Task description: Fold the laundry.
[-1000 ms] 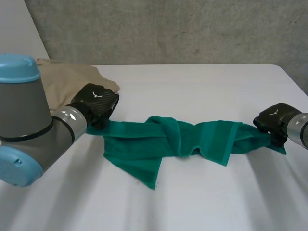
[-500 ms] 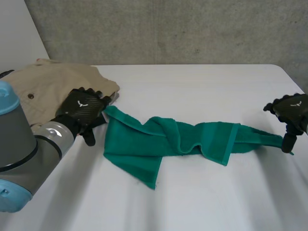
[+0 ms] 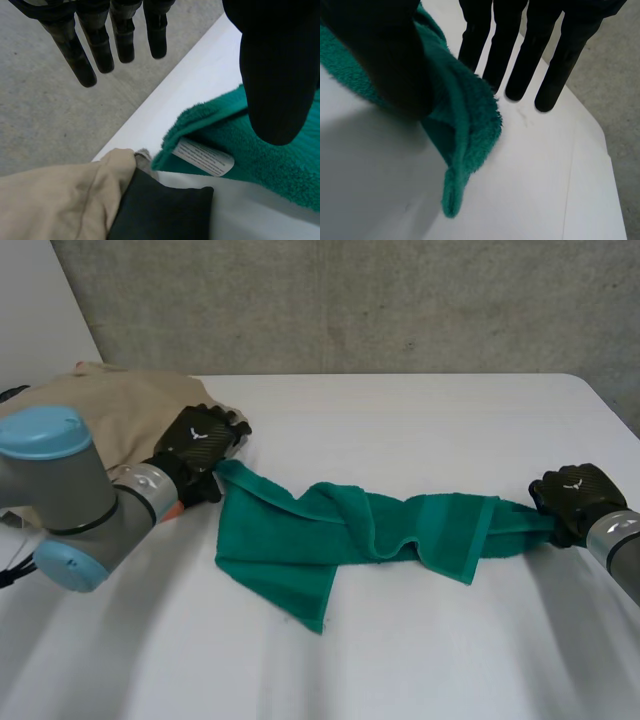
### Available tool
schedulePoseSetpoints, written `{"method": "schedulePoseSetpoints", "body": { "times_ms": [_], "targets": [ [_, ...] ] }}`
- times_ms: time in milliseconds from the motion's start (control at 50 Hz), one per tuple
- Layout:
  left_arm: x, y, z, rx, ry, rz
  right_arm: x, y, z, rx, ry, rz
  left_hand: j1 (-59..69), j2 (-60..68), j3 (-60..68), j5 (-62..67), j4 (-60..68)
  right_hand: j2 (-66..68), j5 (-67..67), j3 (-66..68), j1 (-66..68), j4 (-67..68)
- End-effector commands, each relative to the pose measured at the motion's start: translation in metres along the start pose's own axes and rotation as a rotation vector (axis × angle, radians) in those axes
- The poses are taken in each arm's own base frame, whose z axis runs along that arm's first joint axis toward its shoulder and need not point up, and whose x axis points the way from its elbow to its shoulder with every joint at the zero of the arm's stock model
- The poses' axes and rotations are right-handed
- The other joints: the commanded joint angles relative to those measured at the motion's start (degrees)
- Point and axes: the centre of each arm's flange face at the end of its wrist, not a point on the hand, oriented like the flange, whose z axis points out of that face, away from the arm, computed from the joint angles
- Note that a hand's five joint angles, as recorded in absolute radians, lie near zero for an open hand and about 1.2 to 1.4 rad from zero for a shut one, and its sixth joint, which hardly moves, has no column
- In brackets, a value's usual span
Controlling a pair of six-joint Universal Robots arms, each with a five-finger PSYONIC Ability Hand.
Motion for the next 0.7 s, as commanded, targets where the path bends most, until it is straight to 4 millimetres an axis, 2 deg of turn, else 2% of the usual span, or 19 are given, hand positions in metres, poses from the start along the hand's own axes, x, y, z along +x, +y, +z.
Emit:
{"method": "schedulePoseSetpoints", "body": {
  "times_ms": [20, 60, 120, 140, 180, 260, 320, 340, 360, 420, 440, 480, 500, 520, 560, 580, 600, 700],
  "targets": [
    [0.003, 0.014, 0.022, -0.024, 0.022, -0.01, -0.001, -0.002, 0.004, 0.021, 0.012, -0.01, 16.0, 16.5, 16.5, 16.2, 16.3, 27.3, 27.7, 27.6, 27.4, 27.6],
    [0.004, 0.018, 0.027, -0.041, 0.035, -0.017, 0.0, -0.002, 0.004, 0.021, 0.013, -0.01, 27.9, 28.4, 28.4, 28.1, 28.2, 27.3, 27.7, 27.6, 27.4, 27.6],
    [0.006, 0.019, 0.03, -0.05, 0.045, -0.024, 0.0, -0.002, 0.004, 0.02, 0.013, -0.012, 38.0, 38.6, 38.6, 38.2, 38.4, 27.3, 27.7, 27.6, 27.4, 27.6],
    [0.007, 0.019, 0.032, -0.052, 0.051, -0.027, 0.0, -0.002, 0.004, 0.019, 0.012, -0.013, 48.7, 49.2, 49.3, 48.9, 49.1, 27.3, 27.7, 27.6, 27.4, 27.6],
    [0.006, 0.018, 0.034, -0.05, 0.052, -0.026, 0.002, -0.004, 0.003, 0.023, 0.017, -0.017, 59.0, 59.6, 59.6, 59.2, 59.4, 27.3, 27.7, 27.6, 27.4, 27.6],
    [0.003, 0.013, 0.036, -0.043, 0.045, -0.022, 0.006, -0.008, 0.004, 0.032, 0.028, -0.027, 61.3, 61.8, 61.8, 61.4, 61.6, 27.3, 27.7, 27.6, 27.4, 27.6],
    [0.0, 0.001, 0.034, -0.032, 0.038, -0.021, 0.017, -0.023, 0.002, 0.058, 0.053, -0.035, 61.3, 61.8, 61.8, 61.4, 61.6, 27.3, 27.7, 27.6, 27.4, 27.6],
    [-0.003, -0.008, 0.031, -0.018, 0.032, -0.018, 0.022, -0.029, -0.002, 0.063, 0.059, -0.038, 61.3, 61.8, 61.8, 61.4, 61.6, 27.3, 27.7, 27.6, 27.4, 27.6],
    [-0.014, -0.036, 0.022, 0.024, 0.01, -0.004, 0.032, -0.044, -0.012, 0.07, 0.068, -0.043, 61.3, 61.8, 61.8, 61.4, 61.6, 27.3, 27.7, 27.6, 27.4, 27.6],
    [-0.029, -0.076, 0.002, 0.07, -0.024, 0.006, 0.047, -0.07, -0.03, 0.081, 0.076, -0.06, 61.3, 61.8, 61.8, 61.4, 61.6, 27.3, 27.7, 27.6, 27.4, 27.6],
    [-0.035, -0.095, -0.01, 0.09, -0.038, 0.011, 0.057, -0.085, -0.041, 0.077, 0.071, -0.068, 61.3, 61.8, 61.8, 61.4, 61.6, 27.3, 27.7, 27.6, 27.4, 27.6],
    [-0.041, -0.113, -0.024, 0.103, -0.052, 0.011, 0.066, -0.102, -0.053, 0.084, 0.067, -0.068, 61.3, 61.8, 61.8, 61.4, 61.6, 27.3, 27.7, 27.6, 27.4, 27.6],
    [-0.042, -0.123, -0.032, 0.112, -0.058, 0.009, 0.077, -0.117, -0.065, 0.091, 0.073, -0.067, 61.3, 61.8, 61.8, 61.4, 61.6, 27.3, 27.7, 27.6, 27.4, 27.6],
    [-0.049, -0.144, -0.051, 0.139, -0.081, 0.014, 0.081, -0.122, -0.07, 0.09, 0.077, -0.066, 61.3, 61.8, 61.8, 61.4, 61.6, 27.3, 27.7, 27.6, 27.4, 27.6],
    [-0.056, -0.162, -0.069, 0.168, -0.108, 0.019, 0.092, -0.135, -0.081, 0.101, 0.094, -0.073, 61.3, 61.8, 61.8, 61.4, 61.6, 27.3, 27.7, 27.6, 27.4, 27.6],
    [-0.058, -0.17, -0.079, 0.186, -0.118, 0.019, 0.098, -0.146, -0.093, 0.116, 0.103, -0.082, 61.3, 61.8, 61.8, 61.4, 61.6, 27.3, 27.7, 27.6, 27.4, 27.6],
    [-0.061, -0.184, -0.094, 0.219, -0.135, 0.018, 0.101, -0.153, -0.099, 0.127, 0.111, -0.088, 61.3, 61.8, 61.8, 61.4, 61.6, 27.3, 27.7, 27.6, 27.4, 27.6],
    [-0.063, -0.212, -0.126, 0.298, -0.165, 0.006, 0.107, -0.177, -0.129, 0.193, 0.129, -0.126, 61.3, 61.8, 61.8, 61.4, 61.6, 27.3, 27.7, 27.6, 27.4, 27.6]
  ]
}}
